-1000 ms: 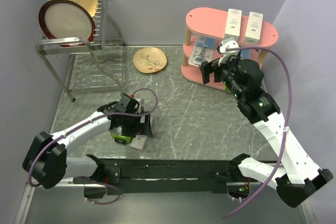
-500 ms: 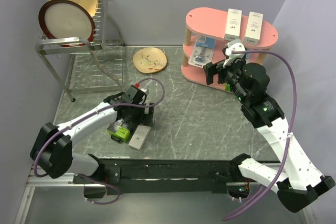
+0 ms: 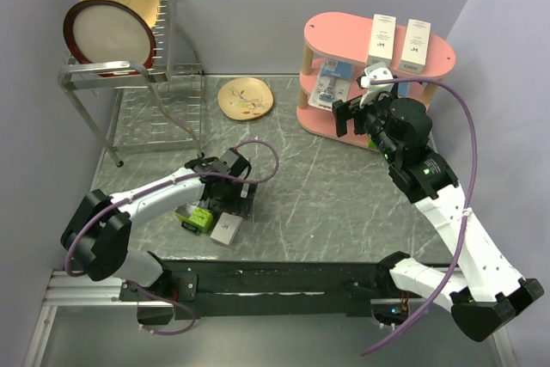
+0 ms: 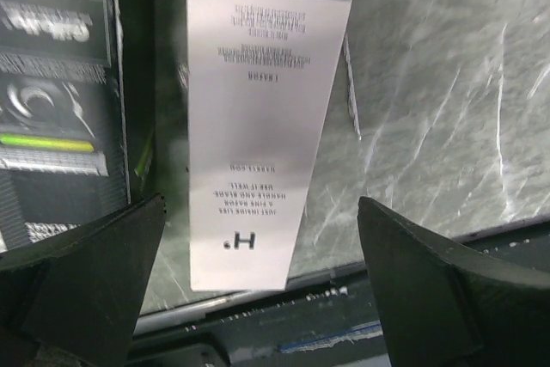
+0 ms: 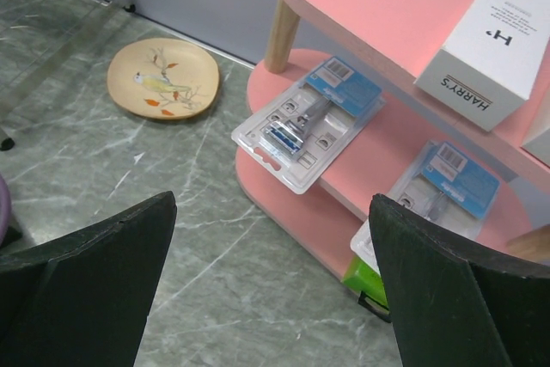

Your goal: Place and organize the shaving razors onto the shelf

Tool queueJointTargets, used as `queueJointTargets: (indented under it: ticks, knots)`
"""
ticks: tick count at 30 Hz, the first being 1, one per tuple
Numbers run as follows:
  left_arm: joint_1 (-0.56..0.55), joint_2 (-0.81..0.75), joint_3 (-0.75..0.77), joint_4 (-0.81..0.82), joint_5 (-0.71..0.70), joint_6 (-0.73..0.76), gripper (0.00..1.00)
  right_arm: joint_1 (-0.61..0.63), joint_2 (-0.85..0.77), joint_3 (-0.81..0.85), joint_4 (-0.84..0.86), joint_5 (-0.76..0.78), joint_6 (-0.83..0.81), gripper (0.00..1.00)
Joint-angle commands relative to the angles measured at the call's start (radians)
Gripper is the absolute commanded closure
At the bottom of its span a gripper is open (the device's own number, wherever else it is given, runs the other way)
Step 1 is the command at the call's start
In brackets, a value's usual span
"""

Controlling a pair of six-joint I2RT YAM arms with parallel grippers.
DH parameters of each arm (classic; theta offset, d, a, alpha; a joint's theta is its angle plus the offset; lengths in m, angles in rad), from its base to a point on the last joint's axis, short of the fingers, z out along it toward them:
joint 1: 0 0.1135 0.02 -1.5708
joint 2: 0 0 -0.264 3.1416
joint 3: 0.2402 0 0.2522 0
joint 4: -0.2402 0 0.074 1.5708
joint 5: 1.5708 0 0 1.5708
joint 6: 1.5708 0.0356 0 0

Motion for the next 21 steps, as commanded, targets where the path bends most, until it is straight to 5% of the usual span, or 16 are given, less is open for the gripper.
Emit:
queueJointTargets:
  ticks: [1,21]
  knots:
    - [-0.019,-0.027,-0.063,-0.089,0.047,-0.088,0.01,-0.012,-0.035,0.036,0.041,0.035,-0.04,0.0]
    - [-0.059,-0.029,-0.112,0.167,0.036,-0.052,0.23,-0.033,0.024,0.065,0.071,0.028,-0.02,0.0]
